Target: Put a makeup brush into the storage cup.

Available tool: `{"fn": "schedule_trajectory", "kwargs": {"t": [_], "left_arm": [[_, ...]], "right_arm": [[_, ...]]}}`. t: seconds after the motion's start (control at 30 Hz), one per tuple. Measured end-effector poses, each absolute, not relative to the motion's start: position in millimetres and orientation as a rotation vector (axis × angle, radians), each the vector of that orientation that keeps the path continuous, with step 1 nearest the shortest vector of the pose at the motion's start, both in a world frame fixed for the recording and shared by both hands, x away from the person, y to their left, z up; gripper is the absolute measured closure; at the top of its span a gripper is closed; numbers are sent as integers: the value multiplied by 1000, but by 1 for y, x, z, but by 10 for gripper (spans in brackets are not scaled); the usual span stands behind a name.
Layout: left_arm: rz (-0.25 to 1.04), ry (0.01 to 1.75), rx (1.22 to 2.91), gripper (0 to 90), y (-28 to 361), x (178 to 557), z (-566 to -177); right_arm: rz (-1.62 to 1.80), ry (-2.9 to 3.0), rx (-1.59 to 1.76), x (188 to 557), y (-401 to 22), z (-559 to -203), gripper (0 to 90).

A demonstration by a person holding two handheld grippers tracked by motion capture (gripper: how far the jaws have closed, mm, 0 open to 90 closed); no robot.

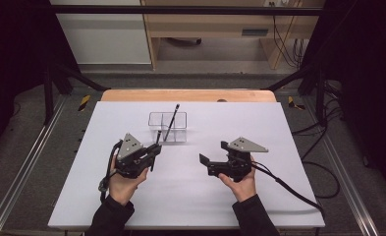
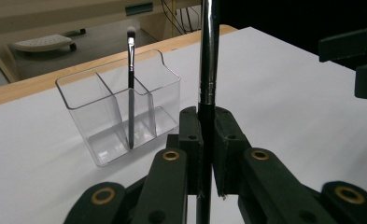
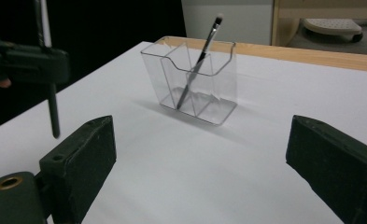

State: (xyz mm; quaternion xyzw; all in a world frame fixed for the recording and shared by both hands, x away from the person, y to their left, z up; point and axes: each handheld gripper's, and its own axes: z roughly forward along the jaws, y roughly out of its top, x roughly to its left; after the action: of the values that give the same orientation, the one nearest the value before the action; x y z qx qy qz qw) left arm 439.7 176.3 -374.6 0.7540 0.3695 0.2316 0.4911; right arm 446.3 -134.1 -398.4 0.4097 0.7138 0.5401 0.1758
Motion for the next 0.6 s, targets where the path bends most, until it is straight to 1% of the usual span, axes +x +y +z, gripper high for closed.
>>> {"fn": "schedule_trajectory", "kwargs": {"t": [0.6], "left_arm": [[565, 904, 1764, 829, 190, 449, -358]], "right_arm": [[1411, 2013, 1214, 441, -168, -416, 56]]}}
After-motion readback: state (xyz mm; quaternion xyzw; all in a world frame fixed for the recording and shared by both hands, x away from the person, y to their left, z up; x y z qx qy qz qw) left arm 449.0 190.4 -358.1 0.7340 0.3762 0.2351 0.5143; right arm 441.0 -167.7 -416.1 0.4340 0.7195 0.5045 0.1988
